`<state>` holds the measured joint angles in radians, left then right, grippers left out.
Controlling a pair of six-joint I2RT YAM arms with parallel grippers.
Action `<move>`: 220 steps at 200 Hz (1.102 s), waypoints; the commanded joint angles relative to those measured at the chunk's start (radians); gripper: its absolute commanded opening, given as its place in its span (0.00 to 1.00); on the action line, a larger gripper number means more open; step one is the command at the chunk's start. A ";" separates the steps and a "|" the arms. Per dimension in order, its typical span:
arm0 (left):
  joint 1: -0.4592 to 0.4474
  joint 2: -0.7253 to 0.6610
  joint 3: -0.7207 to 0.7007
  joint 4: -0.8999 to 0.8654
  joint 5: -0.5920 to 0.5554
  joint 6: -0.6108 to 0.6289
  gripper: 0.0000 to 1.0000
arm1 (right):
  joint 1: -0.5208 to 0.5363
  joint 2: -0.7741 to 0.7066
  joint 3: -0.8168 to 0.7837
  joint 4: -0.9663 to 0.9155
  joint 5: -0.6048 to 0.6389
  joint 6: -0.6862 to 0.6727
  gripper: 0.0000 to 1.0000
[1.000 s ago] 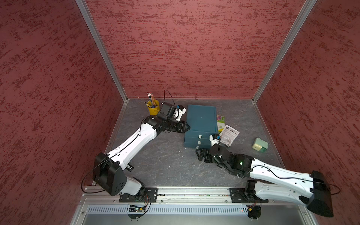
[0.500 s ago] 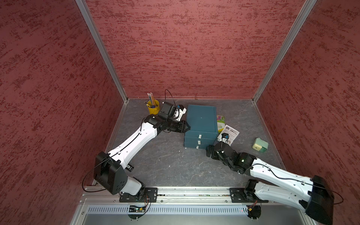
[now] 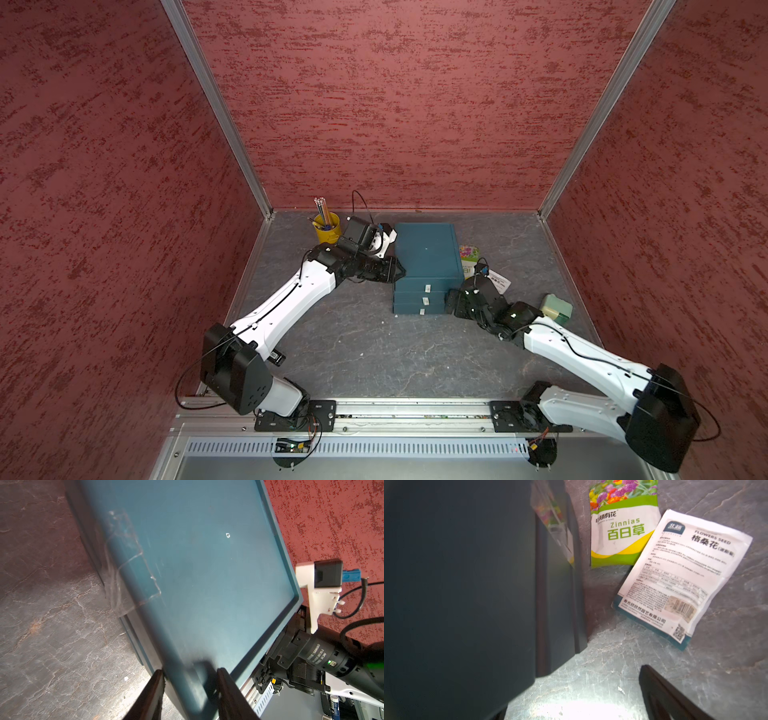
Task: Take the seed bags out of the drawer
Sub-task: Adjust the storage box at the center of the board, then open the drawer in the storage box.
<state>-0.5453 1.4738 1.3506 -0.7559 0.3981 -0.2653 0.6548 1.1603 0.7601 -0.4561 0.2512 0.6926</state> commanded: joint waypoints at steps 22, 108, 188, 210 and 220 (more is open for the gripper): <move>-0.023 0.039 0.015 -0.132 0.001 0.012 0.45 | -0.063 0.041 0.057 0.074 -0.048 -0.068 0.99; -0.023 0.053 0.038 -0.159 -0.052 0.010 0.45 | 0.139 -0.101 -0.057 0.067 -0.122 0.105 0.99; -0.012 0.045 0.032 -0.166 -0.076 0.008 0.49 | 0.325 0.030 -0.266 0.507 -0.004 0.293 0.99; -0.004 0.049 0.027 -0.164 -0.075 0.011 0.49 | 0.326 0.095 -0.326 0.683 0.028 0.331 0.88; 0.001 0.050 0.025 -0.160 -0.072 0.011 0.49 | 0.325 0.123 -0.356 0.768 0.048 0.360 0.82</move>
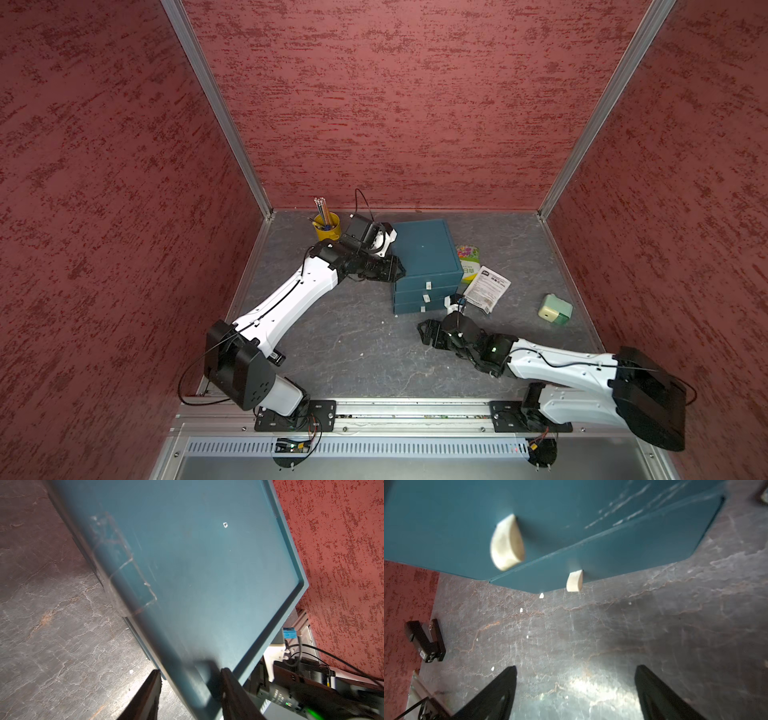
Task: Take the seed bags out of the drawer
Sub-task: Open the drawer in the storage box.
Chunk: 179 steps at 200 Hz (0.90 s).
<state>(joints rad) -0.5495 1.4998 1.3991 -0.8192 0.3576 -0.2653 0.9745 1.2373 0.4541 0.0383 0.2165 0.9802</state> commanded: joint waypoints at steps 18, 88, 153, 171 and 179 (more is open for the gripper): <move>0.011 0.029 -0.021 -0.091 -0.029 0.008 0.49 | 0.006 0.106 -0.107 0.447 0.118 0.123 0.75; 0.016 0.033 -0.039 -0.079 -0.029 0.004 0.49 | 0.004 0.442 -0.144 0.990 0.159 0.237 0.56; 0.031 0.026 -0.038 -0.094 -0.027 0.015 0.49 | 0.007 0.488 -0.161 1.109 0.255 0.245 0.49; 0.033 0.028 -0.039 -0.092 -0.024 0.018 0.49 | 0.004 0.472 -0.157 1.075 0.258 0.255 0.49; 0.034 0.027 -0.041 -0.090 -0.022 0.017 0.49 | 0.003 0.472 -0.154 1.064 0.258 0.258 0.48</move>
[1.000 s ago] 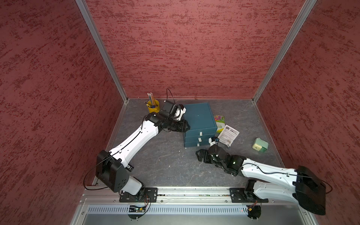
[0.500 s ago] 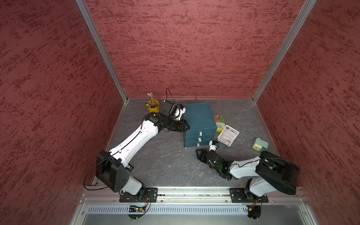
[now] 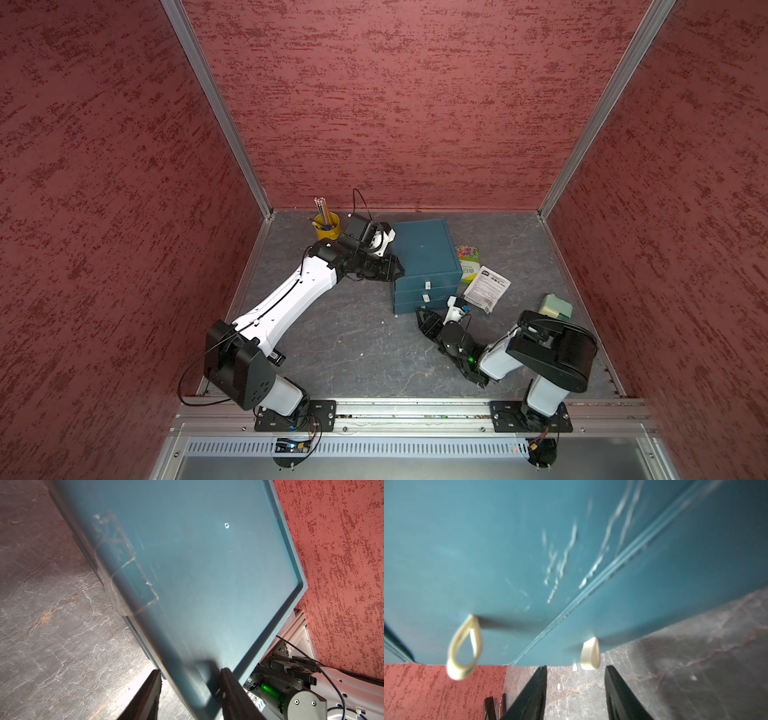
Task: Take the seed bags out of the drawer
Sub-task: Open the drawer in the storage box.
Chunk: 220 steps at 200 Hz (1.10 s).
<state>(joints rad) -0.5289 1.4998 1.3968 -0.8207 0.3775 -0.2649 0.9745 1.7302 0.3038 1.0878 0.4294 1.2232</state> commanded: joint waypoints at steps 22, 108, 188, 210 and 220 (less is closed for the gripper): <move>0.016 0.032 -0.041 -0.084 -0.037 0.018 0.49 | 0.001 -0.010 0.001 0.006 0.050 0.032 0.46; 0.030 0.032 -0.042 -0.100 -0.028 0.041 0.49 | -0.024 0.080 0.040 0.064 0.046 0.047 0.29; 0.042 0.030 -0.046 -0.102 -0.020 0.052 0.49 | -0.027 0.073 0.041 0.049 0.053 0.050 0.00; 0.042 0.030 -0.048 -0.097 -0.017 0.053 0.49 | -0.026 0.049 0.047 0.008 0.043 0.048 0.00; 0.043 0.030 -0.050 -0.095 -0.017 0.053 0.49 | -0.023 0.040 0.051 -0.002 0.038 0.046 0.00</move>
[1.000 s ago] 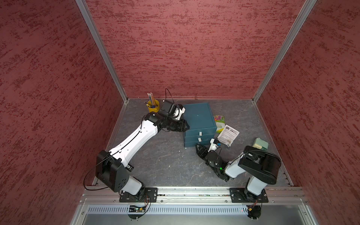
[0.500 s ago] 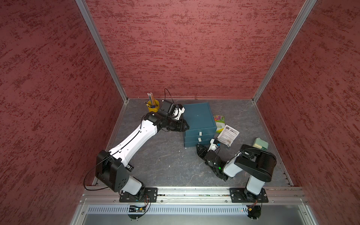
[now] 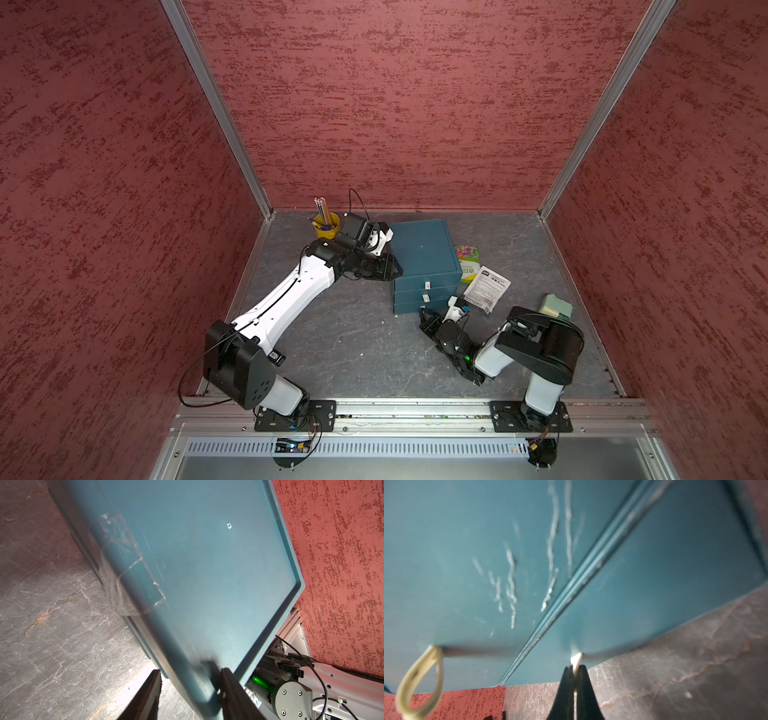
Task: Take the seed bags out of the drawer
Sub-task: Open the drawer in the storage box.
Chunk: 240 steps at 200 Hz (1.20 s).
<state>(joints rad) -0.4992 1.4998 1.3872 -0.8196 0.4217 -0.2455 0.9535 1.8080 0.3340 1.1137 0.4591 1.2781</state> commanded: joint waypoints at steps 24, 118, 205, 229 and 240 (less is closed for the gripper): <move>0.014 0.028 -0.045 -0.091 -0.060 0.034 0.49 | 0.018 -0.053 0.023 -0.064 0.004 -0.007 0.00; 0.015 0.032 -0.066 -0.068 -0.060 0.026 0.48 | 0.126 -0.239 -0.014 -0.304 0.055 0.030 0.00; 0.013 0.031 -0.076 -0.061 -0.075 0.013 0.48 | 0.217 -0.407 -0.015 -0.587 0.069 0.115 0.00; 0.012 0.030 -0.090 -0.055 -0.077 0.007 0.48 | 0.253 -0.460 -0.028 -0.660 0.097 0.149 0.00; 0.012 0.027 -0.099 -0.050 -0.073 0.004 0.48 | 0.265 -0.485 -0.028 -0.706 0.104 0.167 0.00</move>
<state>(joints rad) -0.4927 1.4956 1.3544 -0.7631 0.4427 -0.2501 1.1816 1.3815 0.3099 0.4999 0.5339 1.3960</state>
